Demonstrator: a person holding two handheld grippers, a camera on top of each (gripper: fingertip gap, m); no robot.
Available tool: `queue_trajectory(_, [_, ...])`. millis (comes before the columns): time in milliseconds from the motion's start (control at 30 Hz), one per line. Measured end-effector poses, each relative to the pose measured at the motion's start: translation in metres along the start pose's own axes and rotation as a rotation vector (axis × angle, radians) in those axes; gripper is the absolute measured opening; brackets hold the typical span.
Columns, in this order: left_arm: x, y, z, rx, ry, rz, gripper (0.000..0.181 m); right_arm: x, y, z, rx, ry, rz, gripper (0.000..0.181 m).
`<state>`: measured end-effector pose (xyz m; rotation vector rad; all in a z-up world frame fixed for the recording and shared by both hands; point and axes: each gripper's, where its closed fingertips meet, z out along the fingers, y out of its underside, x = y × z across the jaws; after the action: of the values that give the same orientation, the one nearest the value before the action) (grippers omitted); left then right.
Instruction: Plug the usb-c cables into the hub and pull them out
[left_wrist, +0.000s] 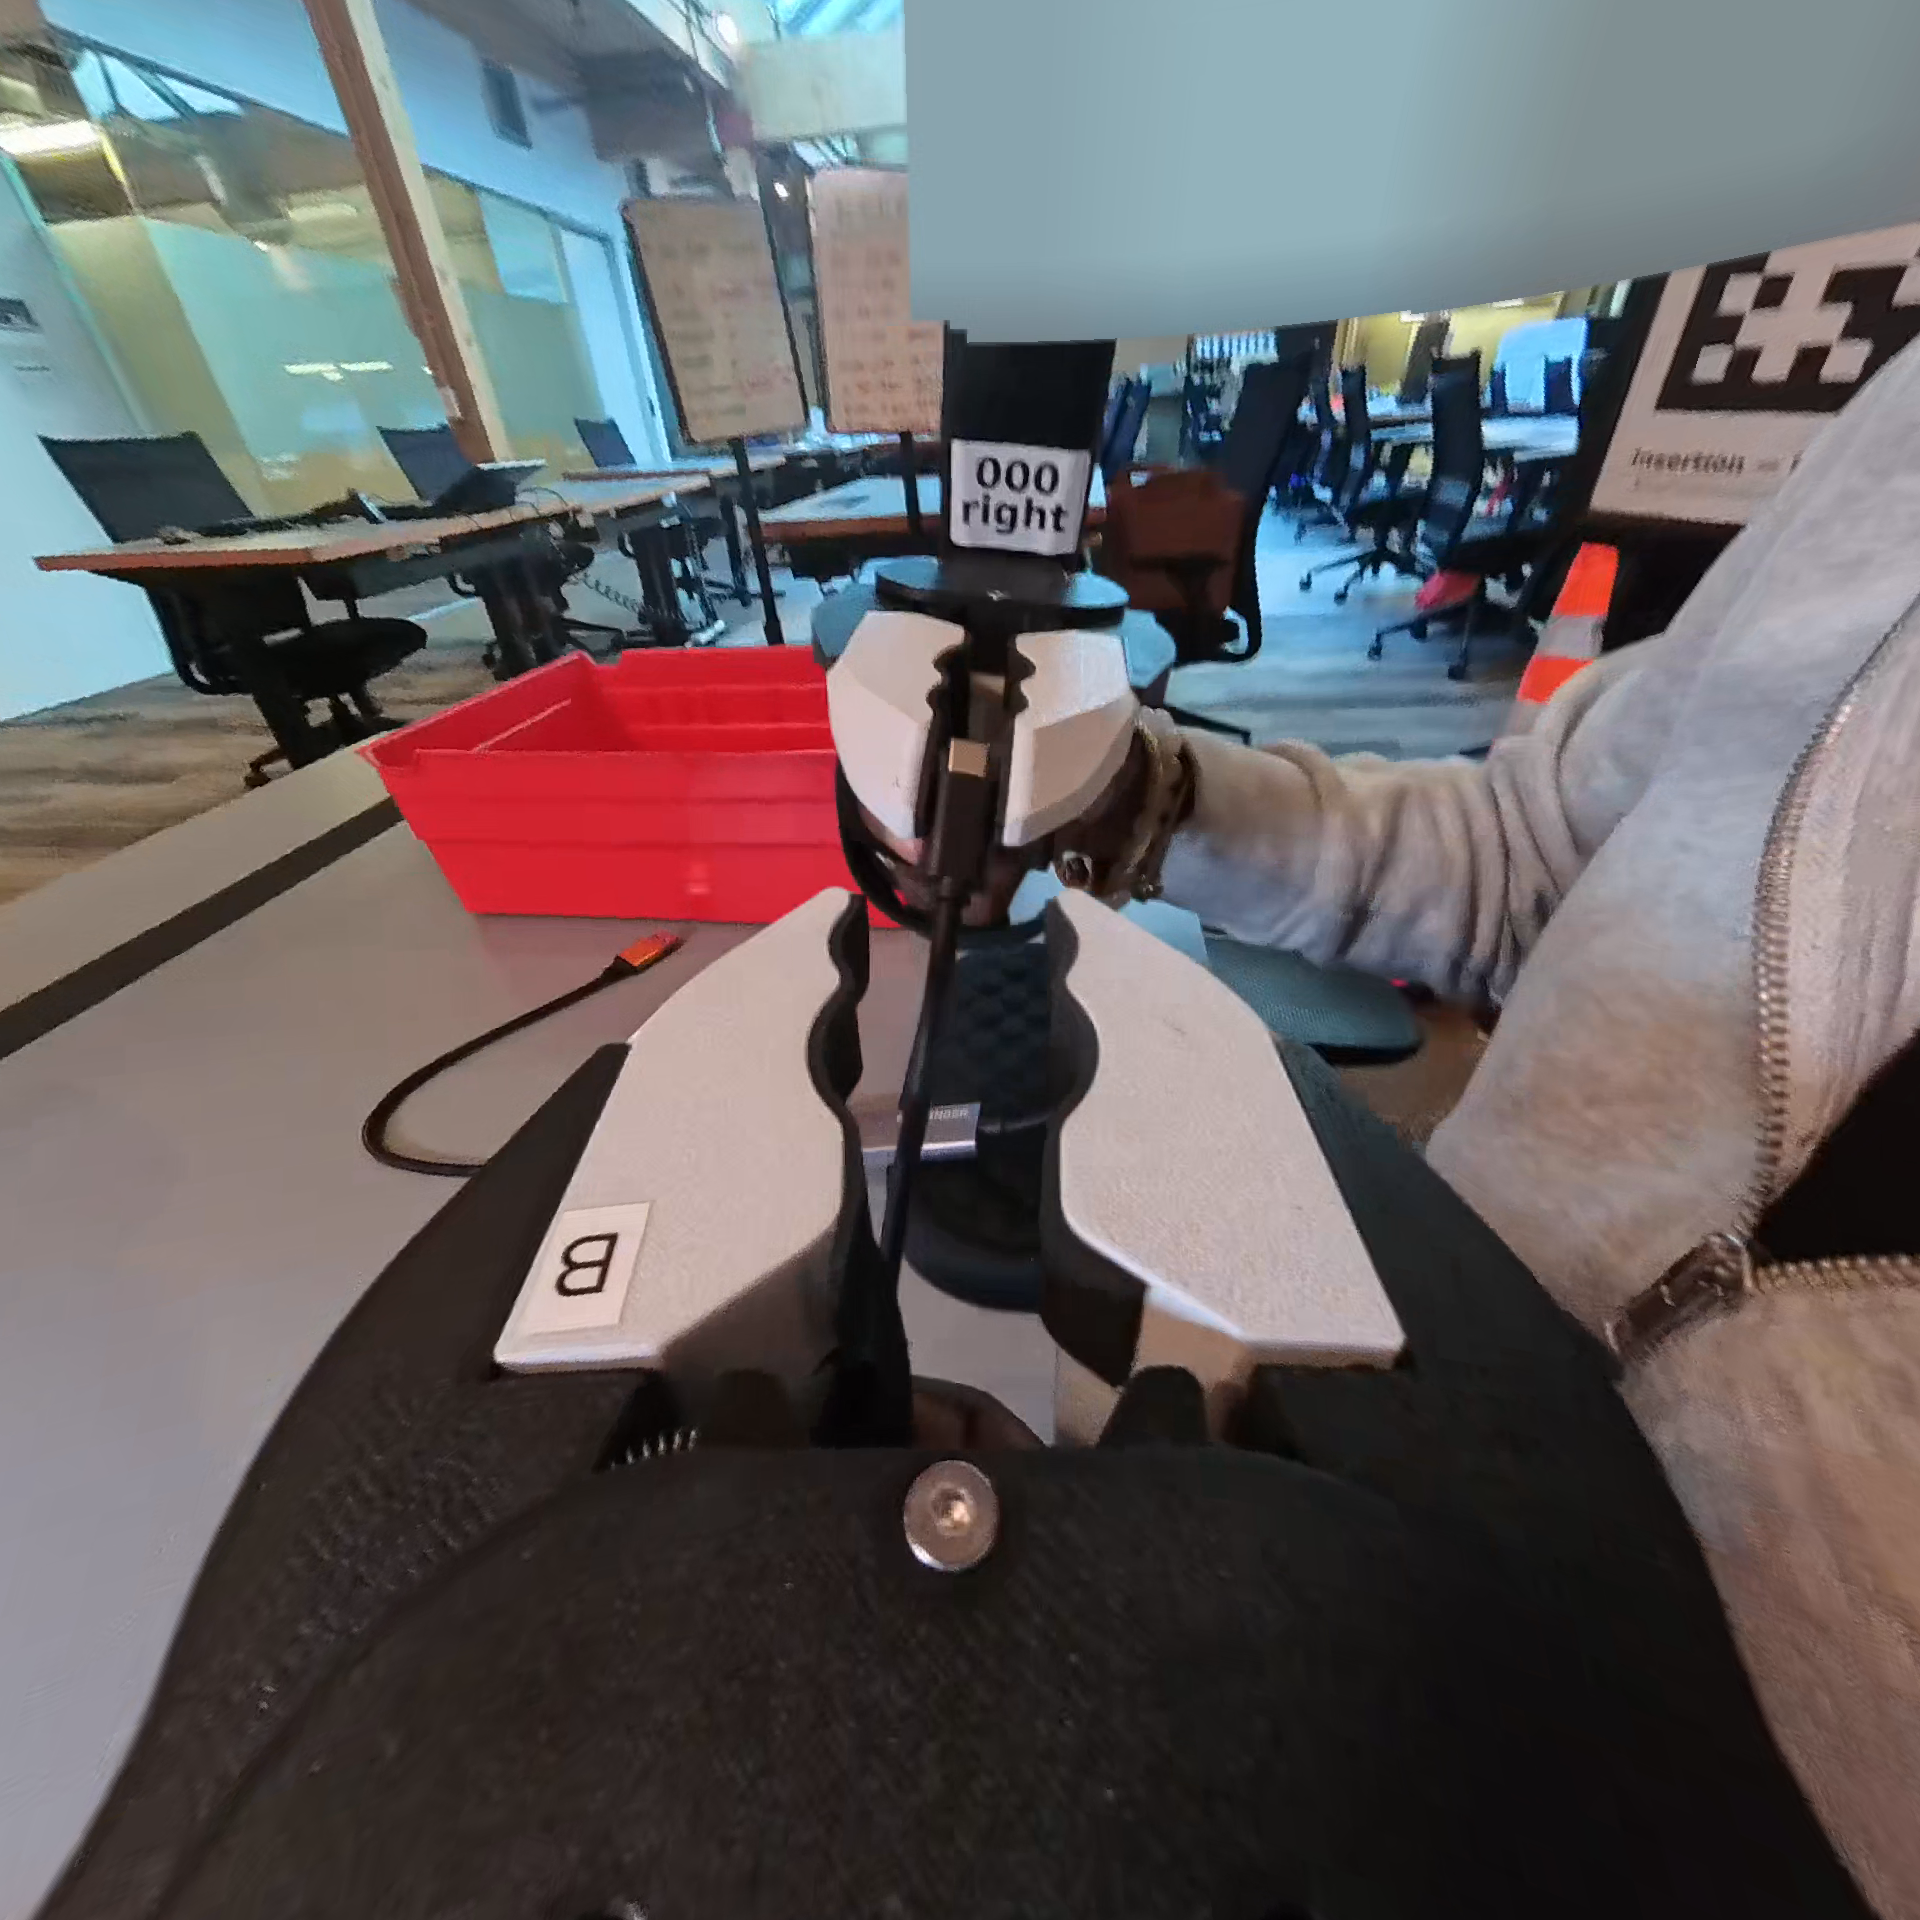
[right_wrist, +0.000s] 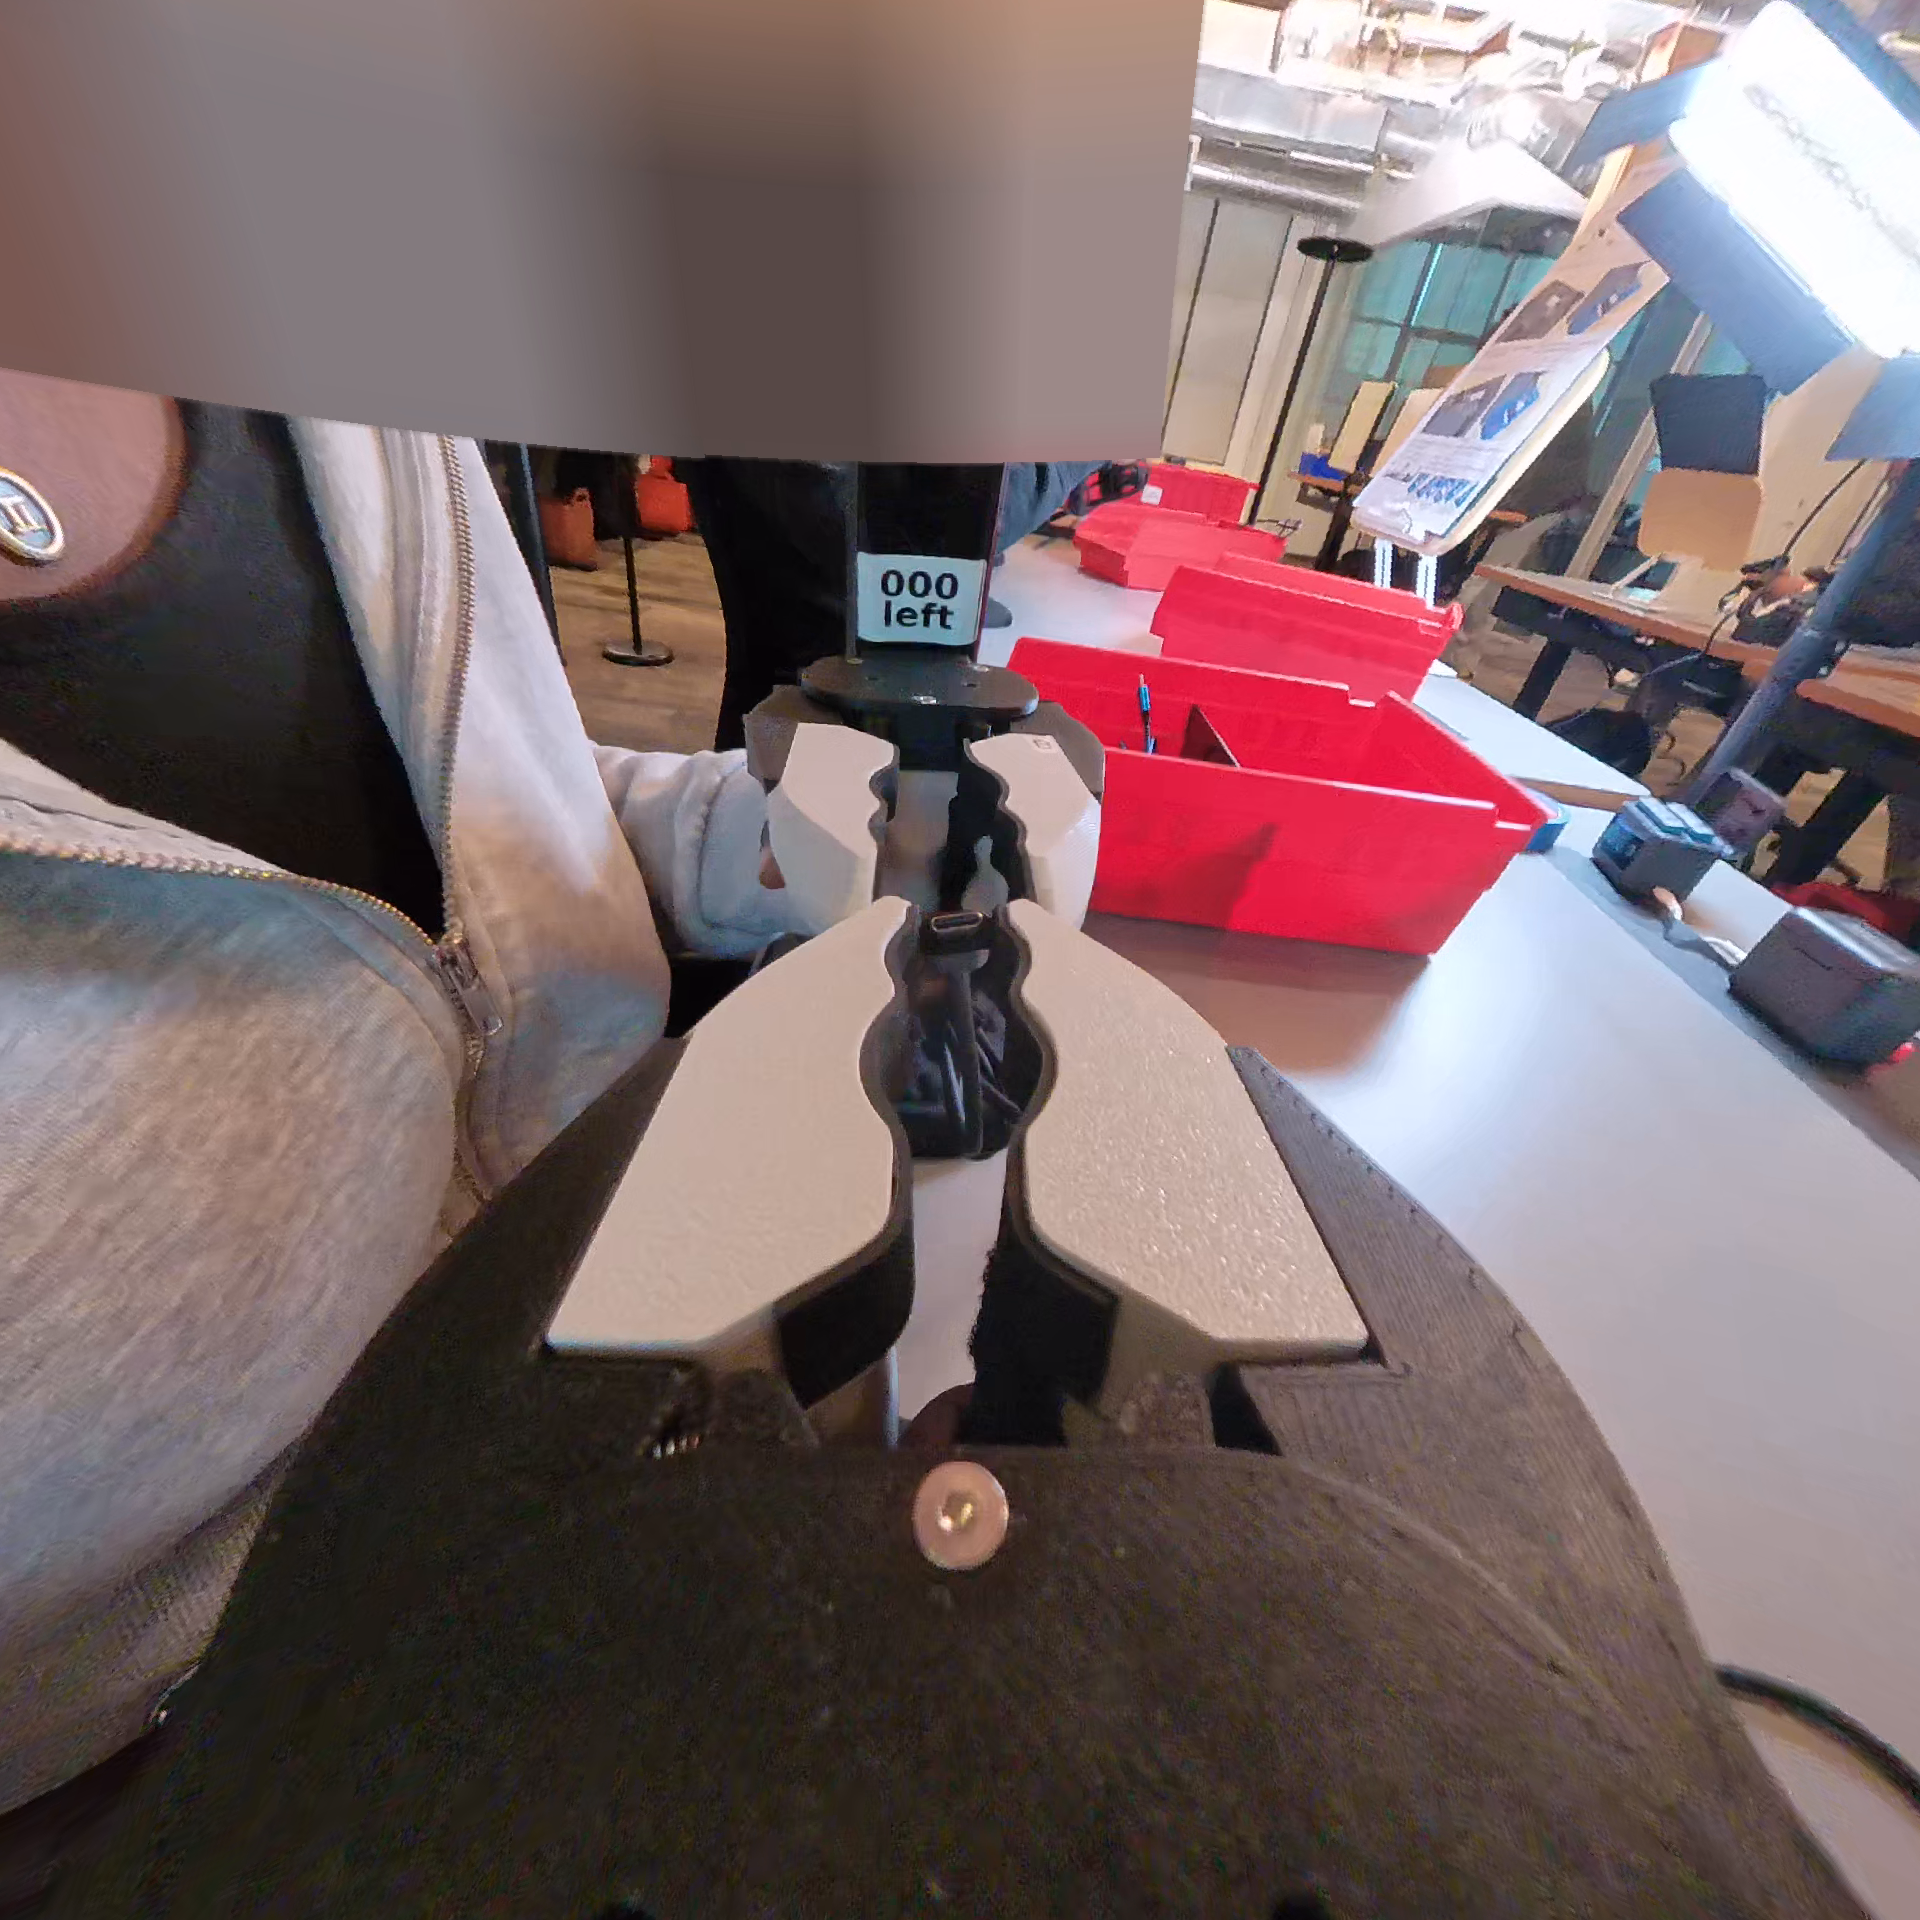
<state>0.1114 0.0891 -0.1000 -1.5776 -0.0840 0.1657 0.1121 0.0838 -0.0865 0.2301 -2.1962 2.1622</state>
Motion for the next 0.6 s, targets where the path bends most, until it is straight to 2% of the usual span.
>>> queue_trajectory(67, [-0.006,0.004,0.002,0.018,-0.055,0.001,0.030,0.002,0.007,0.002,-0.010,0.016,0.019,0.012])
queue_trajectory(133, [-0.011,0.007,0.001,0.006,-0.136,0.076,0.036,0.005,0.011,0.001,-0.021,0.044,0.027,0.012])
queue_trajectory(200, [-0.013,-0.015,-0.016,0.062,-0.225,0.235,0.045,0.011,0.014,-0.004,-0.046,0.083,0.022,0.012])
queue_trajectory(267, [-0.011,-0.059,-0.050,0.174,-0.274,0.335,0.048,0.014,0.015,-0.009,-0.062,0.099,0.018,0.012])
queue_trajectory(367, [0.013,-0.131,-0.112,0.425,-0.147,0.288,0.055,0.012,0.017,-0.007,-0.098,0.083,-0.008,0.012])
queue_trajectory(433, [0.028,-0.169,-0.152,0.640,-0.054,0.228,0.049,0.009,0.015,0.000,-0.095,0.064,-0.018,0.012])
queue_trajectory(467, [0.031,-0.179,-0.170,0.741,-0.019,0.206,0.047,0.011,0.015,0.003,-0.093,0.074,-0.022,0.012])
queue_trajectory(533, [0.023,-0.184,-0.202,0.919,-0.057,0.167,0.041,0.018,0.017,0.006,-0.088,0.103,-0.027,0.012])
queue_trajectory(600, [0.016,-0.183,-0.252,1.220,-0.037,0.045,0.036,0.027,0.024,0.005,-0.102,0.143,-0.005,0.011])
